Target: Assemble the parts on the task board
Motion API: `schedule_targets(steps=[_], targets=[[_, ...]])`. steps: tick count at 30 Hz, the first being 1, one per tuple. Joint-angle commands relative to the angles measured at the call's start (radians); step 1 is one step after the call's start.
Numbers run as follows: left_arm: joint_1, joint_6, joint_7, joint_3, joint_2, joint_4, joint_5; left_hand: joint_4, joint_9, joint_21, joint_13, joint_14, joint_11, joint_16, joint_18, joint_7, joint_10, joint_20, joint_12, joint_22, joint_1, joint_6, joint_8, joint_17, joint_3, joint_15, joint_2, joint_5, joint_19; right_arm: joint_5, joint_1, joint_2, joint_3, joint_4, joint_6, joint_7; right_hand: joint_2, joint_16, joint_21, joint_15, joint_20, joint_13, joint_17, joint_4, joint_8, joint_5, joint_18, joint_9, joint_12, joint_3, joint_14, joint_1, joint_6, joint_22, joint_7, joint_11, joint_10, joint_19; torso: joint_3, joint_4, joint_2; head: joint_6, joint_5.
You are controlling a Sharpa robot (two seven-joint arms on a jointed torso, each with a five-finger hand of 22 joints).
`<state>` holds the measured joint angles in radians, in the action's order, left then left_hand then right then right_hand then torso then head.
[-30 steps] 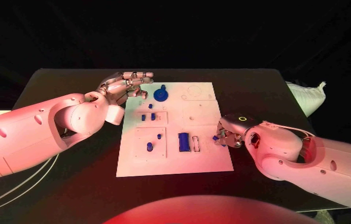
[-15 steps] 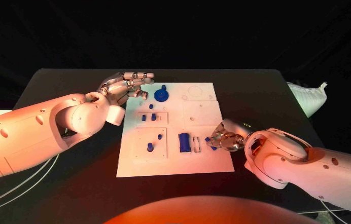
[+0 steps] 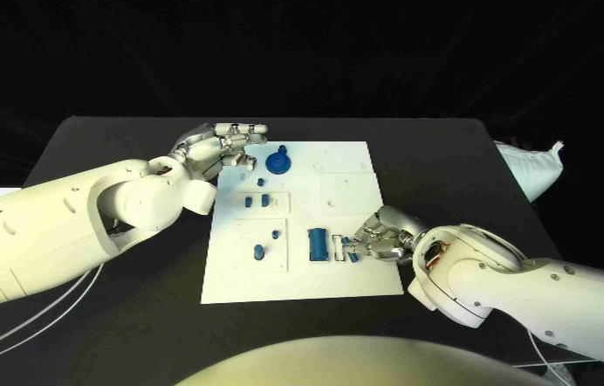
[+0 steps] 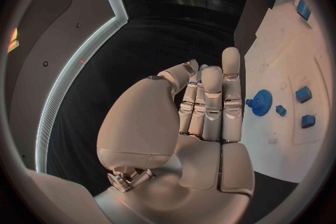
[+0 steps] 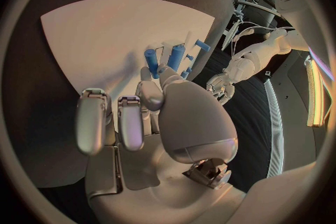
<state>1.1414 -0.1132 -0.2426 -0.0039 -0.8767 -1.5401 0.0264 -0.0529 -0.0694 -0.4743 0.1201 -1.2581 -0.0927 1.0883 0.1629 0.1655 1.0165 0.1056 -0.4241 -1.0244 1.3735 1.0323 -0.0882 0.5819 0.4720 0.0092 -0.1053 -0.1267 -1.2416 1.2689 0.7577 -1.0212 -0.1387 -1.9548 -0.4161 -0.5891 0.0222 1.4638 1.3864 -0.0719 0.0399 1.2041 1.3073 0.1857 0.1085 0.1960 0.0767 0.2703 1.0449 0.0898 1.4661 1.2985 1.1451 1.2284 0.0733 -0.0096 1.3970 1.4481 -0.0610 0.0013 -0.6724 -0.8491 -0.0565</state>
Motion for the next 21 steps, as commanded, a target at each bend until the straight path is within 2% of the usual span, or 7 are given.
schedule_targets(steps=[1,5,10,21], targets=[[-0.002,0.015,-0.003,0.0,0.002,-0.003,-0.004,-0.004,0.001,0.004,0.001,0.008,-0.001,0.001,0.019,0.002,-0.005,0.0,-0.003,0.001,0.006,-0.006,-0.004,-0.001,0.0,-0.002,-0.003,-0.003,-0.005,-0.026,0.0,0.009,0.0,0.004,0.004,-0.004,-0.001,-0.004,0.004,-0.004,-0.006,0.001,0.069,0.011,-0.004,0.015,-0.009,0.002,0.008,-0.002,0.07,-0.016,0.011,0.002,-0.001,0.002,0.009,0.002,0.0001,0.0005,0.0,0.001,0.001],[-0.002,0.015,-0.003,0.0,0.002,-0.004,-0.004,-0.005,0.001,0.004,0.001,0.008,-0.001,0.001,0.019,0.002,-0.005,0.0,-0.004,0.001,0.006,-0.006,-0.005,-0.001,0.0,-0.002,-0.003,-0.003,-0.005,-0.005,0.001,0.021,0.0,0.011,0.003,-0.008,-0.007,-0.004,0.004,-0.005,-0.007,0.004,0.069,0.02,-0.004,0.041,-0.009,0.003,0.01,-0.008,0.07,-0.028,0.015,0.002,-0.003,0.0,0.011,0.002,0.001,-0.001,-0.001,0.001,0.003],[-0.002,0.012,-0.004,0.0,0.003,-0.005,-0.004,-0.005,0.001,0.004,0.001,0.008,-0.002,0.001,0.019,0.002,-0.005,0.0,-0.004,0.001,0.006,-0.006,-0.004,-0.001,0.0,-0.002,-0.004,-0.002,-0.005,0.004,0.001,0.03,0.0,0.019,-0.001,-0.01,-0.013,-0.006,0.003,-0.005,-0.007,0.004,0.067,0.029,-0.004,0.043,-0.008,0.005,0.009,-0.016,0.07,-0.041,0.016,0.002,-0.002,0.001,0.012,0.002,0.0002,-0.0022,-0.001,0.004,0.01],[-0.002,0.01,-0.004,0.0,0.002,-0.006,-0.004,-0.005,0.002,0.004,0.0,0.008,-0.004,0.002,0.019,0.006,-0.008,0.0,-0.005,0.0,0.002,-0.013,-0.002,-0.002,-0.001,-0.001,-0.005,-0.002,-0.005,0.018,0.002,0.038,0.0,0.029,0.015,-0.012,-0.025,-0.007,0.003,-0.004,-0.007,0.001,0.065,0.049,-0.005,0.044,-0.009,0.008,0.002,-0.04,0.069,-0.066,0.019,0.002,-0.002,0.002,0.01,0.003,0.0011,-0.0009,0.0,0.003,0.01]])
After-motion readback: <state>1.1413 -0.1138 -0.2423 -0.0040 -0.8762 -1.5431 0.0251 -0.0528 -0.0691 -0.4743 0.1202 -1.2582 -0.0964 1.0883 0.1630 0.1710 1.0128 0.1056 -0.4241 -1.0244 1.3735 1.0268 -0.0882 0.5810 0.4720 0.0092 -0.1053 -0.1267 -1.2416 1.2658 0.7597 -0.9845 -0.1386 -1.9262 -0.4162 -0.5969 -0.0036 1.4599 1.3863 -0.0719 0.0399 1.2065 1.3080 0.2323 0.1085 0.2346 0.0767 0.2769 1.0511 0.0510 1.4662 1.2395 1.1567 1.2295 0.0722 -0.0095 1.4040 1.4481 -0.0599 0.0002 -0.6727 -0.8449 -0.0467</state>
